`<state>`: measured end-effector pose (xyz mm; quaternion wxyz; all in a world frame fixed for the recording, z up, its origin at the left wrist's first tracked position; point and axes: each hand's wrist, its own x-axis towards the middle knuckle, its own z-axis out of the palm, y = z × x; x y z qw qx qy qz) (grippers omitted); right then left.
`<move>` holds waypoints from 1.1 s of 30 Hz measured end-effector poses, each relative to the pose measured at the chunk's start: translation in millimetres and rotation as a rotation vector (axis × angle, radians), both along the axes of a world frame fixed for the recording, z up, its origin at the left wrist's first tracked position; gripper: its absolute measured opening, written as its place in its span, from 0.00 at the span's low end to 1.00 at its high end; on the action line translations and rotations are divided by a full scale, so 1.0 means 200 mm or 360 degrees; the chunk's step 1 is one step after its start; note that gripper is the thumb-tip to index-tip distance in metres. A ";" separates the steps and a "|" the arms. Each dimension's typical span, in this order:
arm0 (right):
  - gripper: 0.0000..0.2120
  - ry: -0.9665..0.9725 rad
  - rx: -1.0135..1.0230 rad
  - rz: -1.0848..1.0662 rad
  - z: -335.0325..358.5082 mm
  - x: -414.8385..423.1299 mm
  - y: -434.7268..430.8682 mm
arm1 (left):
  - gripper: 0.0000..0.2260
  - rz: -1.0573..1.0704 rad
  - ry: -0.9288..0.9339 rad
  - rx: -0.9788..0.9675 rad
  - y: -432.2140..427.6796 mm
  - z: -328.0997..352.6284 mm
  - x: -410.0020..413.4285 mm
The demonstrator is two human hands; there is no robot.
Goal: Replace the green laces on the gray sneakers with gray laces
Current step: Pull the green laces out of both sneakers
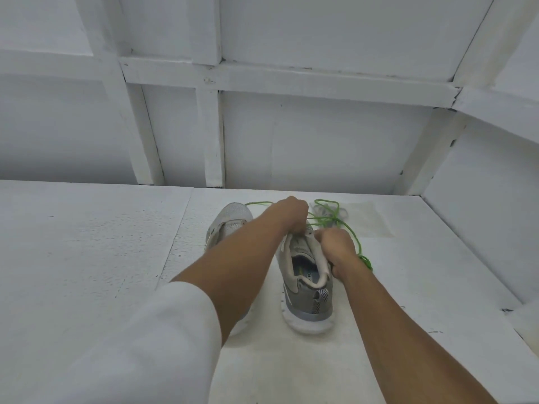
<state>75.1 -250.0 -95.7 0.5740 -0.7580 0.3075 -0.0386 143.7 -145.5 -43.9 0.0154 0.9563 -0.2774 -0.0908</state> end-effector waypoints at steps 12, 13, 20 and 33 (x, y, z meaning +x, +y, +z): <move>0.14 0.0032 0.0051 0.0002 -0.01 0.01 -0.01 | 0.13 0.0418 -0.0488 0.0043 0.33 0.32 0.19; 0.14 0.0035 0.0047 0.0008 0.00 0.01 -0.01 | 0.15 0.0424 -0.0453 0.0006 0.31 0.31 0.18; 0.10 0.0043 0.0053 0.0007 0.00 0.00 0.00 | 0.08 0.0060 0.0040 -0.0068 0.01 0.04 0.02; 0.13 0.0081 0.0083 0.0022 -0.02 0.02 -0.01 | 0.12 0.0379 -0.0158 -0.0222 0.26 0.18 0.13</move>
